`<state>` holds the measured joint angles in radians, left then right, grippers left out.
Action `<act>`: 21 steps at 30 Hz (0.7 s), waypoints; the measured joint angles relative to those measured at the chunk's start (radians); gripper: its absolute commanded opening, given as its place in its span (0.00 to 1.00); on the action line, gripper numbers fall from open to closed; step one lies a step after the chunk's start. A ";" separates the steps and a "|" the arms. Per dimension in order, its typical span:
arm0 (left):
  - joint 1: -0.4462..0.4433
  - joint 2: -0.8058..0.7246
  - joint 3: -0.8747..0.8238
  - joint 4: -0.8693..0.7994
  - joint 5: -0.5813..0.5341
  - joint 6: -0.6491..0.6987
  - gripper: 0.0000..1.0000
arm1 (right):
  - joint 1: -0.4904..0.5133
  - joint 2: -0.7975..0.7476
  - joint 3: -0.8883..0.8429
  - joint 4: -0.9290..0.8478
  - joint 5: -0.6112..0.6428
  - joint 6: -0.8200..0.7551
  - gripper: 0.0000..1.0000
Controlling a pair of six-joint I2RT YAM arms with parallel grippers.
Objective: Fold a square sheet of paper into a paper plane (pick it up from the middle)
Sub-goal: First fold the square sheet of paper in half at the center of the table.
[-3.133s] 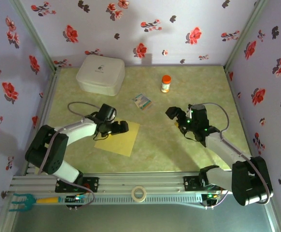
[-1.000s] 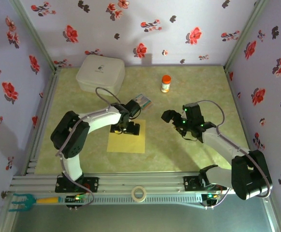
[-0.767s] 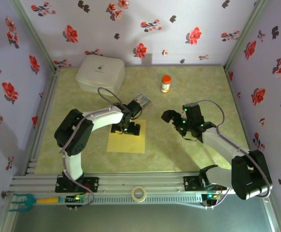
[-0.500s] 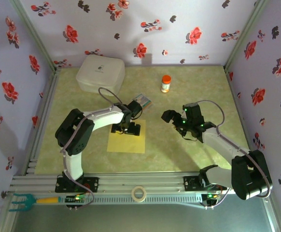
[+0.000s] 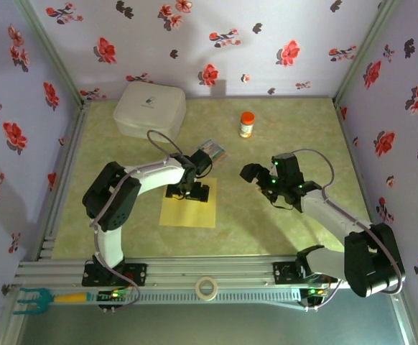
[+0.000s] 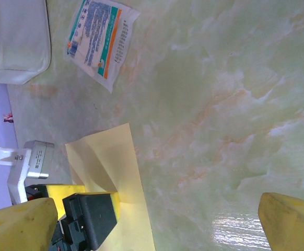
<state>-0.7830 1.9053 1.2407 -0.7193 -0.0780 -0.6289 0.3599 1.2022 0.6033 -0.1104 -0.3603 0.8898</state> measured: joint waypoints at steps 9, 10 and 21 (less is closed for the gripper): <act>-0.003 0.000 0.000 0.003 0.000 0.000 0.97 | 0.000 -0.005 0.000 0.000 0.014 0.000 0.99; -0.003 0.000 0.000 0.003 0.000 0.000 0.97 | 0.000 -0.006 0.000 0.000 0.015 0.000 0.99; -0.004 0.000 0.000 0.006 0.000 0.000 0.92 | 0.000 -0.027 0.000 -0.001 0.028 0.000 0.99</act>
<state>-0.7868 1.9053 1.2407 -0.7132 -0.0780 -0.6289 0.3599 1.1755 0.6033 -0.1116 -0.3321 0.8898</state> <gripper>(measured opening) 0.937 0.993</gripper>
